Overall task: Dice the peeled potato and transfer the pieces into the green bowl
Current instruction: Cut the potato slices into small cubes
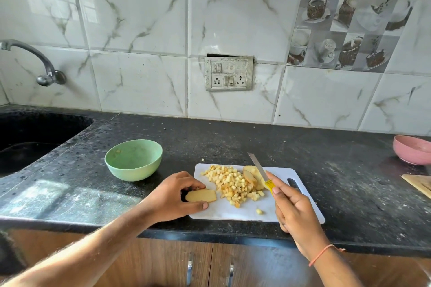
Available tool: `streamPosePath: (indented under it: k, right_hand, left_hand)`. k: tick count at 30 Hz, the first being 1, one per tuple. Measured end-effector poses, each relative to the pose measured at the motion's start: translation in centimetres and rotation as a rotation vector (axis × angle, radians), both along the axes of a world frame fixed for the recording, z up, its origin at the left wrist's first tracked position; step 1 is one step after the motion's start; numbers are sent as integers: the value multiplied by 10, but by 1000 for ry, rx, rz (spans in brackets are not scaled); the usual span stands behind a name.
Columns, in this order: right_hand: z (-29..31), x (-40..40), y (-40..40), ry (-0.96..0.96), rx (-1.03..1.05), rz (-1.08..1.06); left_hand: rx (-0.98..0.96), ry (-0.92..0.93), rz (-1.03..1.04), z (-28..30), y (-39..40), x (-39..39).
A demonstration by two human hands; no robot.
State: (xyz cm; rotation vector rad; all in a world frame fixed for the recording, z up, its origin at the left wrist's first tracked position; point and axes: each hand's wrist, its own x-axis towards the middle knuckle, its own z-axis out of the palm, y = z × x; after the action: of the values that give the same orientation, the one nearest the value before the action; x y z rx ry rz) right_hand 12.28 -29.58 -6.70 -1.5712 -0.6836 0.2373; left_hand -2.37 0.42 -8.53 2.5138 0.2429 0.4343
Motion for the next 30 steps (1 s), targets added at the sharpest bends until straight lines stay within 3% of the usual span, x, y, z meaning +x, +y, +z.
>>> streamPosePath:
  k: [3,13,30]
  right_hand:
    - [0,-5,3,-106,-134,-3]
    - [15,-77,45,-748,-718,-131]
    - [24,-106,82,-762,-1019,-68]
  left_hand:
    - [47,-48,1,-2,-3,-2]
    - [-18,-94,71,-4,-2,-1]
    - [-161,-27,117,-1,2,7]
